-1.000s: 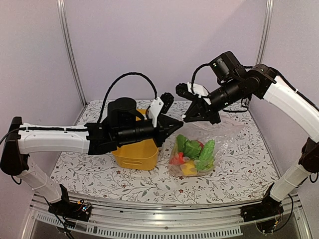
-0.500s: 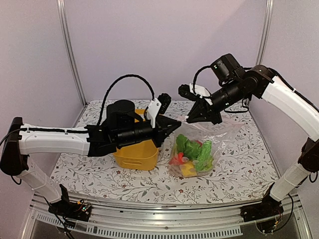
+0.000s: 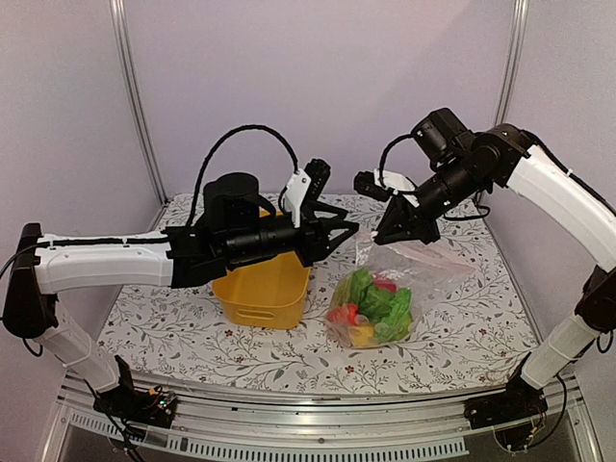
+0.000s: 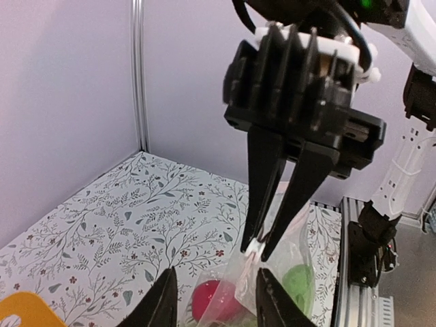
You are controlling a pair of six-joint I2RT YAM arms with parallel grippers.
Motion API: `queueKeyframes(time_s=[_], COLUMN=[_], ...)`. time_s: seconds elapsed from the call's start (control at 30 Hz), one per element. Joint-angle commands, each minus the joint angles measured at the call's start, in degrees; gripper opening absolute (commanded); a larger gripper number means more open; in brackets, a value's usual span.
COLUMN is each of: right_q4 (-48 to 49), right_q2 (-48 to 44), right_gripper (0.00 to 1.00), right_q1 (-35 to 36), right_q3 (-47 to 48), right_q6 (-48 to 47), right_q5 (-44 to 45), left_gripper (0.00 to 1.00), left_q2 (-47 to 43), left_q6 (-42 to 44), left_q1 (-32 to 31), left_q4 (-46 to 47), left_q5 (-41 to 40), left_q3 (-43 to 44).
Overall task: Place the food in the zip-top bag and seal the zipper
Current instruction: Zip the zipper on the zipper food storage bag.
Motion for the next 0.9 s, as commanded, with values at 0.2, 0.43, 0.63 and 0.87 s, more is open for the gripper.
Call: queueKeyframes(time_s=[0.2, 0.43, 0.63, 0.87], right_q4=[-2.12, -2.36, -2.48, -3.35], right_q2=[0.86, 0.56, 0.77, 0.90], right_gripper=[0.05, 0.05, 0.06, 0.06], right_q1=[1.88, 1.90, 1.90, 1.73], right_q3=[2.48, 3.16, 3.16, 2.83], right_q6=[-0.42, -0.63, -0.51, -0.91], right_q5=[-0.88, -1.36, -1.53, 0.38], left_gripper=[0.39, 0.23, 0.05, 0.00], left_q2=[4.51, 4.71, 4.05, 1.05], left_q6=[0.36, 0.92, 0.83, 0.67], left_q1=[0.72, 0.65, 0.88, 1.16], left_q4=[-4.84, -5.54, -4.38, -1.10], left_q5=[9.66, 10.22, 9.90, 7.14], left_q3=[5.25, 5.01, 4.35, 1.30])
